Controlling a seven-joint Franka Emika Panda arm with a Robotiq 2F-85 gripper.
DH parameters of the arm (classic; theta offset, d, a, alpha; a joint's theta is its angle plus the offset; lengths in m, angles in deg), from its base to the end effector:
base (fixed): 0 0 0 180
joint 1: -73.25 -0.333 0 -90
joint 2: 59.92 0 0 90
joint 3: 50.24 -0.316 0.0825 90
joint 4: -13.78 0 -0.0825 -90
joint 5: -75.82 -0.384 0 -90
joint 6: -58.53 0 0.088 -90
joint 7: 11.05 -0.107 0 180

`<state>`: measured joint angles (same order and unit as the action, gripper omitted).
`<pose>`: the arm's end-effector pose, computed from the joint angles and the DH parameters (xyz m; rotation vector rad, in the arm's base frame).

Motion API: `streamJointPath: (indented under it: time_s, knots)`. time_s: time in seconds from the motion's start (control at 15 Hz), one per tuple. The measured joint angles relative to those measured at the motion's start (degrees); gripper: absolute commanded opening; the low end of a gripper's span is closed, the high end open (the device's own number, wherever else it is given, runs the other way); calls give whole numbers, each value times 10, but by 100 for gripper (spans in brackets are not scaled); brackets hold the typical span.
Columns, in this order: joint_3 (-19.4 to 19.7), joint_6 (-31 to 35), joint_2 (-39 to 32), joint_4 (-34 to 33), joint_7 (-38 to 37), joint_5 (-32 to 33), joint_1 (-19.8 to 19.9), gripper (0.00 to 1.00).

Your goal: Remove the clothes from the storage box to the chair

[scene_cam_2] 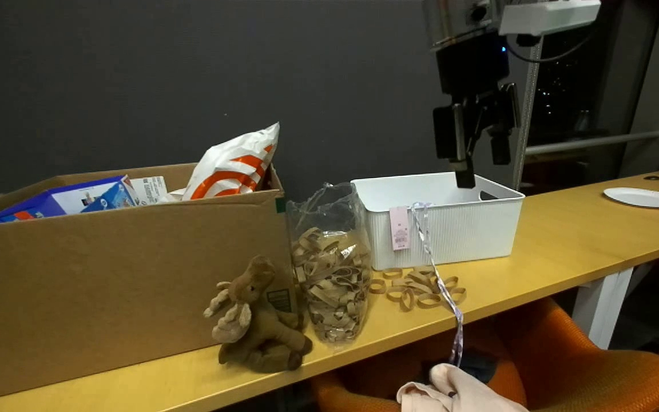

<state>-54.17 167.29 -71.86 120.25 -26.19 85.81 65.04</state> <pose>0.5822 0.1105 0.3958 2.9545 0.0258 -0.1899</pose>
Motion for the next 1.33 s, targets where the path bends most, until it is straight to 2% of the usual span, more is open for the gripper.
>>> streamJointPath:
  time_s: [0.4, 0.73, 1.0, 1.33]
  knots:
    - [74, 142, -23, -75, 29, -3, 99, 100]
    - [101, 210, -133, -209, 44, -15, 156, 100]
    - [108, 236, -255, -302, 44, -26, 176, 100]
    - [108, 268, -376, -378, 46, -44, 183, 100]
